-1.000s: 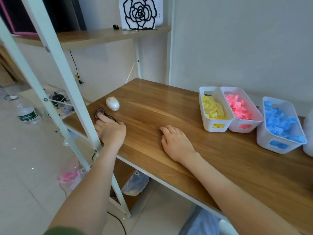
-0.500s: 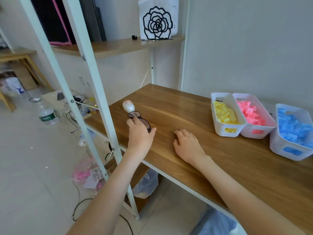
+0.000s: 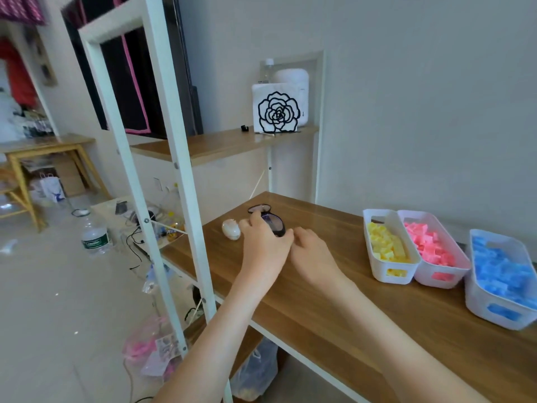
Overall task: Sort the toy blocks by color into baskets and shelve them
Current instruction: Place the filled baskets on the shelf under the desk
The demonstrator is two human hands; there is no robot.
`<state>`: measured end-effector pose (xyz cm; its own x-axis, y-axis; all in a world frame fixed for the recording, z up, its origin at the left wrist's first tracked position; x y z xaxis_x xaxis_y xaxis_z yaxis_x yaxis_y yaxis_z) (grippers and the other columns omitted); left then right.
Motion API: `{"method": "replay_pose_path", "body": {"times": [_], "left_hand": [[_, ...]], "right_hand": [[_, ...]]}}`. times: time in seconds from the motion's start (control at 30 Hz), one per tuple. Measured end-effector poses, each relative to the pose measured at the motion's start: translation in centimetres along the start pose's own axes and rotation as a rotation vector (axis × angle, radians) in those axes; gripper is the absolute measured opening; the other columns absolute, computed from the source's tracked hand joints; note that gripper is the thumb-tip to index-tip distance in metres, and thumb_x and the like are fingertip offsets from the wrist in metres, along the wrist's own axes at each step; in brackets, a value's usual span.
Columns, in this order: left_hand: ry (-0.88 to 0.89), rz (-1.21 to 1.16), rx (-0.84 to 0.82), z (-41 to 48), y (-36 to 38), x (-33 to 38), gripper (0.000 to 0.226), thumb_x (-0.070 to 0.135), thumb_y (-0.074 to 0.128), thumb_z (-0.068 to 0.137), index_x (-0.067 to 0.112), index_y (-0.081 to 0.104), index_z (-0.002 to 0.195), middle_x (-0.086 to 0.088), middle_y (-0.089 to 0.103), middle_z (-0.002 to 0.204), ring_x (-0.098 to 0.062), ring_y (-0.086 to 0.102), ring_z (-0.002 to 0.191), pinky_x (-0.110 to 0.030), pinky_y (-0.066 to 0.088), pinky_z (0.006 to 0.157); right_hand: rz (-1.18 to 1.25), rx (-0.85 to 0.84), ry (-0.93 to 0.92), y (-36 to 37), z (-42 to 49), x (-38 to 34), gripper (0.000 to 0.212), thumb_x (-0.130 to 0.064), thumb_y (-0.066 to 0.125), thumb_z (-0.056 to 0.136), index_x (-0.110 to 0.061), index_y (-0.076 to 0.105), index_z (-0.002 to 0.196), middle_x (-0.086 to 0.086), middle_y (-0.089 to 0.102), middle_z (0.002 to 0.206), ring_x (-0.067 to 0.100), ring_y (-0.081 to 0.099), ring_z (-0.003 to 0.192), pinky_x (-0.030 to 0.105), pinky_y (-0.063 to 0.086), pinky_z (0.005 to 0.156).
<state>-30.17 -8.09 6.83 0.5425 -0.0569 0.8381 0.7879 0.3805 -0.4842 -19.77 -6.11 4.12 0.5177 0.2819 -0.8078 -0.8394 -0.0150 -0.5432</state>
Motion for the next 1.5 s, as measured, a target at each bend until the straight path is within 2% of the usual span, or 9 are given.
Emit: {"method": "replay_pose_path", "body": {"times": [0.27, 0.47, 0.63, 0.87, 1.1, 1.2, 1.3, 1.4, 1.5], "left_hand": [[0.081, -0.078, 0.108, 3.0, -3.4, 4.4, 0.071, 0.028, 0.065, 0.089, 0.009, 0.027, 0.145, -0.007, 0.029, 0.139, -0.015, 0.05, 0.108, -0.014, 0.034, 0.08], [0.105, -0.159, 0.116, 6.4, -5.4, 6.6, 0.036, 0.021, 0.056, 0.093, 0.007, 0.049, 0.125, -0.009, 0.044, 0.13, -0.013, 0.055, 0.092, -0.021, 0.042, 0.076], [0.232, -0.223, 0.116, 6.8, -5.9, 8.9, 0.047, 0.014, 0.06, 0.09, 0.013, 0.041, 0.132, 0.004, 0.031, 0.118, 0.002, 0.051, 0.079, -0.002, 0.041, 0.061], [0.338, -0.48, 0.079, 7.7, -6.9, 10.4, 0.077, 0.012, 0.066, 0.086, 0.018, 0.014, 0.142, 0.002, 0.048, 0.123, 0.003, 0.059, 0.094, -0.001, 0.044, 0.067], [0.222, -0.117, 0.137, 11.3, -8.1, 7.8, 0.07, 0.03, 0.058, 0.092, 0.016, 0.012, 0.142, -0.009, 0.056, 0.125, -0.018, 0.058, 0.098, -0.021, 0.042, 0.075], [0.264, 0.154, 0.17, 12.6, -8.5, 8.2, 0.065, 0.038, 0.052, 0.093, 0.013, 0.015, 0.14, -0.007, 0.06, 0.113, -0.026, 0.058, 0.101, -0.035, 0.05, 0.085], [0.199, 0.316, 0.137, 13.9, -8.6, 8.5, 0.065, 0.05, 0.041, 0.093, 0.017, 0.013, 0.141, -0.001, 0.059, 0.104, -0.028, 0.056, 0.106, -0.047, 0.036, 0.103], [0.076, 0.263, 0.11, 15.4, -8.8, 7.8, 0.062, 0.056, 0.021, 0.097, 0.019, 0.009, 0.146, -0.006, 0.061, 0.116, -0.033, 0.049, 0.122, -0.057, 0.011, 0.114], [0.012, 0.273, 0.028, 16.4, -8.8, 7.4, 0.07, 0.061, 0.001, 0.094, 0.021, 0.003, 0.151, -0.01, 0.051, 0.139, -0.033, 0.032, 0.138, -0.06, -0.005, 0.113]], "right_hand": [[0.237, 0.044, -0.197, -2.7, 3.0, -5.2, 0.025, -0.024, 0.047, 0.097, -0.024, 0.052, 0.122, -0.01, 0.061, 0.112, 0.003, 0.057, 0.105, 0.02, 0.046, 0.092], [0.147, 0.07, -0.355, -3.5, 6.2, -9.6, 0.019, -0.018, 0.046, 0.097, -0.024, 0.053, 0.114, -0.011, 0.063, 0.103, -0.009, 0.055, 0.09, 0.0, 0.04, 0.068], [0.226, 0.201, -0.447, -4.2, 6.5, -11.4, 0.02, -0.006, 0.046, 0.094, -0.019, 0.049, 0.108, -0.012, 0.063, 0.089, -0.008, 0.058, 0.073, 0.007, 0.043, 0.059], [0.159, 0.296, -0.55, -5.7, 8.4, -13.1, 0.008, -0.009, 0.043, 0.095, -0.009, 0.047, 0.102, 0.006, 0.062, 0.081, 0.017, 0.056, 0.071, 0.028, 0.041, 0.059], [-0.039, 0.193, -0.518, -3.6, 13.1, -12.9, 0.021, -0.013, 0.04, 0.099, -0.02, 0.041, 0.079, -0.008, 0.048, 0.069, 0.004, 0.041, 0.059, 0.016, 0.032, 0.052], [-0.054, 0.173, -0.484, -3.1, 15.0, -12.6, 0.014, -0.009, 0.04, 0.098, -0.01, 0.051, 0.09, -0.003, 0.055, 0.077, 0.011, 0.046, 0.067, 0.016, 0.035, 0.059], [-0.153, 0.2, -0.42, -2.9, 17.0, -12.0, 0.016, -0.011, 0.039, 0.096, -0.015, 0.054, 0.091, -0.006, 0.056, 0.083, 0.02, 0.051, 0.089, 0.035, 0.034, 0.082], [-0.244, 0.138, -0.292, -1.8, 18.2, -11.1, 0.019, -0.027, 0.036, 0.098, -0.028, 0.054, 0.103, -0.005, 0.053, 0.121, 0.02, 0.032, 0.126, 0.037, 0.018, 0.095], [-0.159, 0.025, -0.198, -1.0, 18.5, -10.1, 0.037, -0.036, 0.037, 0.097, -0.032, 0.048, 0.131, -0.008, 0.022, 0.153, 0.015, 0.008, 0.14, 0.04, 0.006, 0.11]]}}
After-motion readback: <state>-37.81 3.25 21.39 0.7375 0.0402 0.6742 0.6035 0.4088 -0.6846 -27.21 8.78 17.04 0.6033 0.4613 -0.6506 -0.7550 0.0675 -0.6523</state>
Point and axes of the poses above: each hand's wrist, its own z-axis towards the middle knuckle, its own y-axis out of the palm, x = y × z, the point moved 6 cm from there along z, towards the middle knuckle
